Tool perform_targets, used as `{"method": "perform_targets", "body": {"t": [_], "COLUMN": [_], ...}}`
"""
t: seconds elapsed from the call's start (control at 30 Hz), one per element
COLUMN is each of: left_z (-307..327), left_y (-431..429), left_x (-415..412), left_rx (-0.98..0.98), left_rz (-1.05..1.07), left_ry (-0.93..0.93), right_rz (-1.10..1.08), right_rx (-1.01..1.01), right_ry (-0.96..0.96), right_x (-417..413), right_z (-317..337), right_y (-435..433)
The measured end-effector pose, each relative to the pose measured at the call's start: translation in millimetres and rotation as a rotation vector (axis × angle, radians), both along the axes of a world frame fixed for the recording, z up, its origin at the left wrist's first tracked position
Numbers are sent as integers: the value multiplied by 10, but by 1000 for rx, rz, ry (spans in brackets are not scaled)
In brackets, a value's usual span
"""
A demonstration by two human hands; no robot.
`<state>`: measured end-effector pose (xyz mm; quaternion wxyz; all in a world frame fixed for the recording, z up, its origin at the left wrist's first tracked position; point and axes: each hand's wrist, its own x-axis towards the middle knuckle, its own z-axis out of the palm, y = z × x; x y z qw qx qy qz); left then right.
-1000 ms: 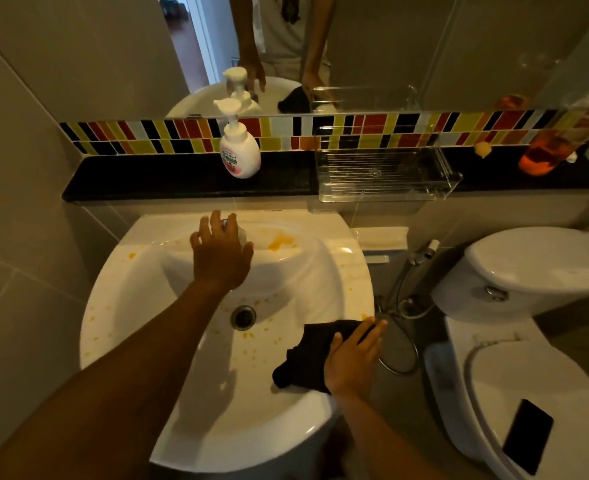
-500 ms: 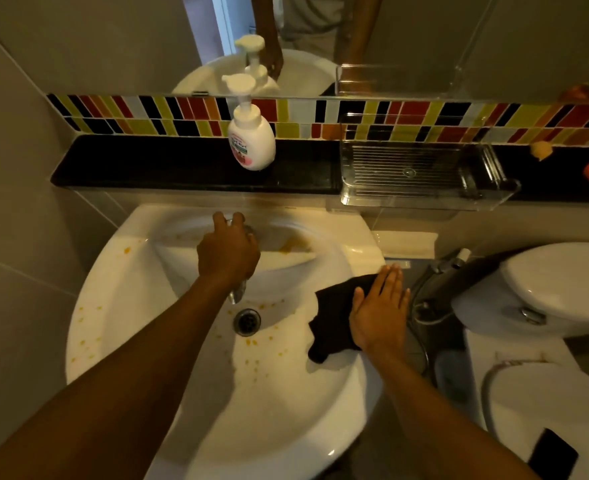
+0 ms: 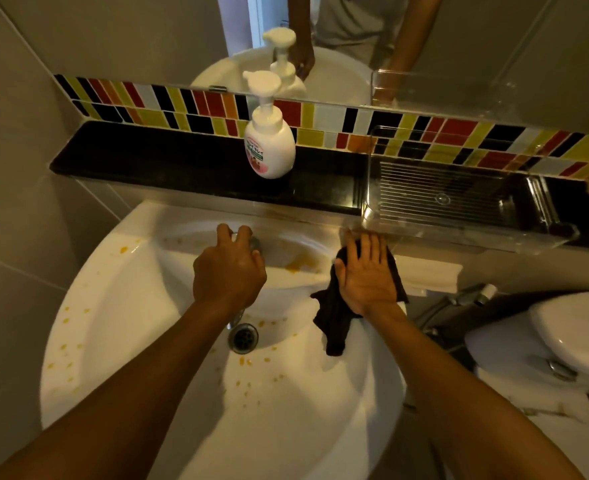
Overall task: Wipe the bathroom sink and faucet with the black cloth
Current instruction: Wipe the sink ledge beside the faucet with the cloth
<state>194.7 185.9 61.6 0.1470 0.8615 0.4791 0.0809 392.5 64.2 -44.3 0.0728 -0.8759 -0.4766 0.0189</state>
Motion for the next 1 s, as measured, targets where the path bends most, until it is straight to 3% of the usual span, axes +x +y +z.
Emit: {"method": "perform_targets", "body": {"t": [0.17,0.33,0.5,0.7,0.83,1.0], "left_z": [34,41,13,-46,-104,-150], "left_y": [-32,-21,-19,4,18,36], "left_x": [9,5,-11,4,15,15], "left_rx": [-13,-5,-9,30,70,82], "left_rz": [3,-4,-13,-3,14,16], "left_ry": [-6,2,-18,14,39,11], "right_rz": [-111,-142,-281,-507,-538,-650], "right_rx": [241,-35,-51,124,380,279], "right_ry": [107,71,175,379,638,498], "right_x": [1,-143,-512,-1591,-2022,-1574], "right_z": [33,-109,-46,-56,-48,-106], "right_y": [-43,-331,-912,-1842,-2004,-1603]}}
